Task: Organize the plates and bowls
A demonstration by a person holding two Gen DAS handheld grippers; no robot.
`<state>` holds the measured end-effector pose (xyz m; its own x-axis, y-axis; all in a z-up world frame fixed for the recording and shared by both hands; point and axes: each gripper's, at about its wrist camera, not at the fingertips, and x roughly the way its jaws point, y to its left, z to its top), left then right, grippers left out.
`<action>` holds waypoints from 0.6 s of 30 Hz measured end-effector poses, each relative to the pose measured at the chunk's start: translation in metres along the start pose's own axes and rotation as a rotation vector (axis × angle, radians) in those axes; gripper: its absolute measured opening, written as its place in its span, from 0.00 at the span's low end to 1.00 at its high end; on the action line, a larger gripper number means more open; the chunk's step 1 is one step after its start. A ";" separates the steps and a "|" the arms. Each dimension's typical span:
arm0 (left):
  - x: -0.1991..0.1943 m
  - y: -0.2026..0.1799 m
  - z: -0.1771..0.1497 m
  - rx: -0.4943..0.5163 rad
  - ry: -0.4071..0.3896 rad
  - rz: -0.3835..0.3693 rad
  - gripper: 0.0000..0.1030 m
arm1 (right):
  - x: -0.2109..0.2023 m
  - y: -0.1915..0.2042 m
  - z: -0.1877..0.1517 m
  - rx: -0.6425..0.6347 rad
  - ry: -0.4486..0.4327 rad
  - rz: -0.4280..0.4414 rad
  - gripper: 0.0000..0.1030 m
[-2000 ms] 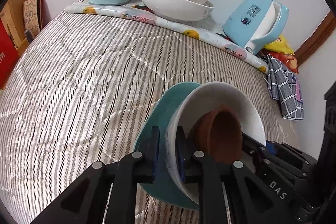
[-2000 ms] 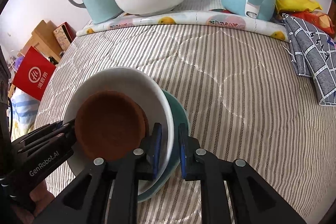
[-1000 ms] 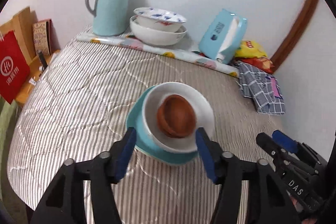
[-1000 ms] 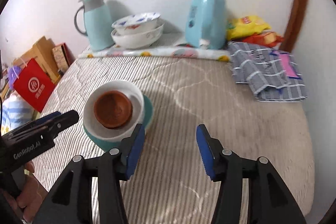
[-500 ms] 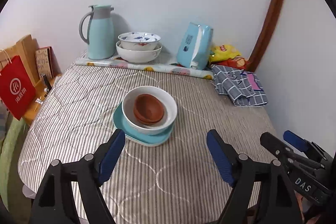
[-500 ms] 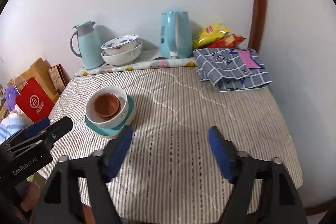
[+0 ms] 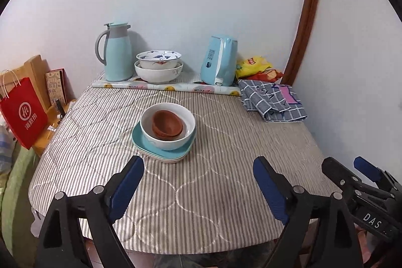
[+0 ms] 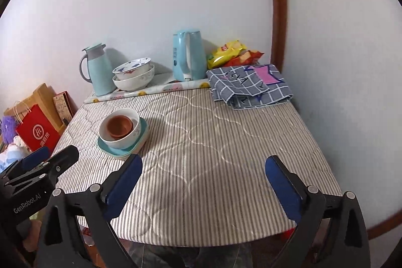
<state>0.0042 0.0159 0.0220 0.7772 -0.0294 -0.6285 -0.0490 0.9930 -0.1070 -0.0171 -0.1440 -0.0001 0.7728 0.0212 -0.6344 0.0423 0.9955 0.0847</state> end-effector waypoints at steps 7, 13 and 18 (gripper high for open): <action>-0.010 -0.010 -0.007 0.017 -0.012 -0.004 0.87 | -0.016 -0.009 -0.008 0.012 -0.010 -0.016 0.95; -0.012 -0.011 -0.007 0.012 -0.015 -0.003 0.87 | -0.020 -0.010 -0.011 0.003 -0.013 -0.029 0.95; -0.012 -0.012 -0.010 0.012 -0.013 -0.007 0.87 | -0.022 -0.009 -0.014 -0.003 -0.015 -0.031 0.95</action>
<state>-0.0108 0.0029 0.0226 0.7854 -0.0347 -0.6180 -0.0362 0.9942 -0.1018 -0.0434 -0.1520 0.0019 0.7803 -0.0114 -0.6253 0.0647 0.9959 0.0626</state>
